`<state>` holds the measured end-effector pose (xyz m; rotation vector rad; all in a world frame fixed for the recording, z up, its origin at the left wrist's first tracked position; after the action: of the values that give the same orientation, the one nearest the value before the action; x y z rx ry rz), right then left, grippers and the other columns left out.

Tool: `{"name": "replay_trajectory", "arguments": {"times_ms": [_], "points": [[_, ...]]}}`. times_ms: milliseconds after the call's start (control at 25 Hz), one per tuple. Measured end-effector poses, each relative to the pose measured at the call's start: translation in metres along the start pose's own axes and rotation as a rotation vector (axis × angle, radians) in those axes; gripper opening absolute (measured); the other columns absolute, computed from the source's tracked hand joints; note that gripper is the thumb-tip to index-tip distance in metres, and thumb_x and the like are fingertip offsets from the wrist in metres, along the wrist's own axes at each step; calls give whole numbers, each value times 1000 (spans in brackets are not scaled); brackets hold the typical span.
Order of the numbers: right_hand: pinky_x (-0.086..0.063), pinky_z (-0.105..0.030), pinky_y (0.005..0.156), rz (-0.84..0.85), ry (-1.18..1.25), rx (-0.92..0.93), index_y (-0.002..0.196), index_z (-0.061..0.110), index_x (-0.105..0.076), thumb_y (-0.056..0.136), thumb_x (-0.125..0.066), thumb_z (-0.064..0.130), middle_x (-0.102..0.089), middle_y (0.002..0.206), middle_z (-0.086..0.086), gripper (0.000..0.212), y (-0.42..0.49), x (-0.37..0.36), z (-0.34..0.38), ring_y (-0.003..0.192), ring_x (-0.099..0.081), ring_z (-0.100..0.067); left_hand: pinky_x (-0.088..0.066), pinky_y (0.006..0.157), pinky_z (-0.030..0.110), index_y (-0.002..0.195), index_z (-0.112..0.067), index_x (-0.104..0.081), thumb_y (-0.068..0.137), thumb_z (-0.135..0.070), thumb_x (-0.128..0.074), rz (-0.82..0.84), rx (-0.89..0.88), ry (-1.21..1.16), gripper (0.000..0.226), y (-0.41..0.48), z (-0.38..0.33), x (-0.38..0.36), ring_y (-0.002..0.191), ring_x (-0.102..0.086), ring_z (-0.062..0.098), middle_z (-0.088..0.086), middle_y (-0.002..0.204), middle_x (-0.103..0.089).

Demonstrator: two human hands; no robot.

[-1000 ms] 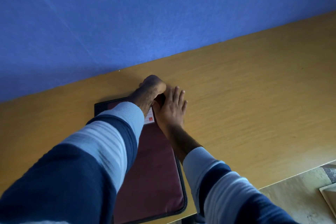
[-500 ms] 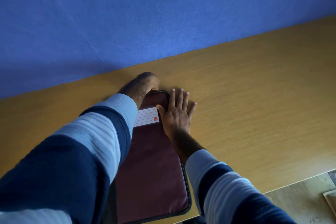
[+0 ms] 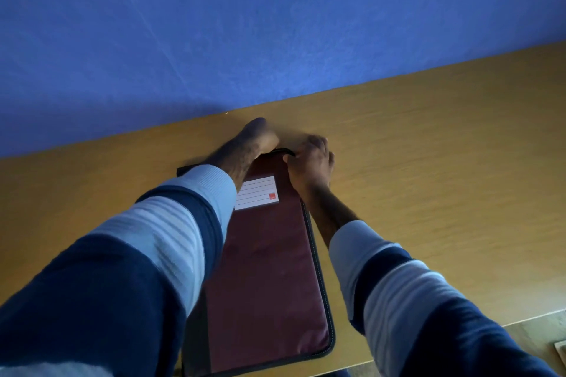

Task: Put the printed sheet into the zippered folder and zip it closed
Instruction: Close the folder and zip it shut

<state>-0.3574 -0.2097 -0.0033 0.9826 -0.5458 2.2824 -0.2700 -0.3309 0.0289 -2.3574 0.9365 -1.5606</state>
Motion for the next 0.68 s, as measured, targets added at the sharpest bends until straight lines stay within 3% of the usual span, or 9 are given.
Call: {"name": "replay_trajectory", "arguments": {"times_ms": [120, 240, 400, 520, 680], "points": [[-22, -51, 121, 10, 4, 22, 116, 8, -70, 84, -73, 33, -50, 148, -3, 40, 2, -3, -4, 148, -30, -23, -47, 67, 19, 98, -22, -77, 92, -10, -67, 106, -150, -9, 16, -4, 5, 4, 83, -60, 5, -14, 88, -66], [-21, -51, 122, 34, -14, 37, 111, 9, -72, 86, -70, 33, -48, 150, -4, 35, 5, -2, -5, 150, -27, -24, -43, 69, 15, 104, -23, -78, 95, -7, -63, 207, -237, 61, 24, -9, 13, 11, 86, -62, 0, -16, 93, -70], [-20, -55, 122, 154, -78, 81, 113, 8, -70, 89, -61, 35, -44, 154, -8, 36, 9, -10, 0, 152, -19, -32, -42, 79, 19, 105, -16, -78, 93, -4, -65, 152, -333, 156, 21, -8, 16, 14, 94, -63, 9, -8, 97, -71], [-31, -56, 116, 188, -49, 114, 108, 8, -69, 88, -68, 26, -53, 141, -8, 27, 14, -7, 8, 145, -32, -31, -45, 79, 20, 96, -18, -78, 92, -4, -67, 115, -390, 169, 19, -5, 16, 13, 97, -66, 11, -7, 97, -73], [-47, -44, 102, 157, 17, 98, 100, 11, -73, 81, -76, 22, -63, 127, -10, 22, 18, -1, 12, 126, -54, -30, -54, 78, 39, 89, -31, -70, 94, -11, -62, 37, -464, 260, 22, -3, 18, 12, 96, -60, 17, -9, 98, -59]]}}
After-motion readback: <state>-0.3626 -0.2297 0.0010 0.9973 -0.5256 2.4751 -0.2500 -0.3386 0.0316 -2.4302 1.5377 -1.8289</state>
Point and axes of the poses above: each hand's wrist, its own y-axis towards the middle knuckle, its own x-axis out of the back of the hand, z = x × y, the point moved 4 cm from there along y, towards the middle knuckle
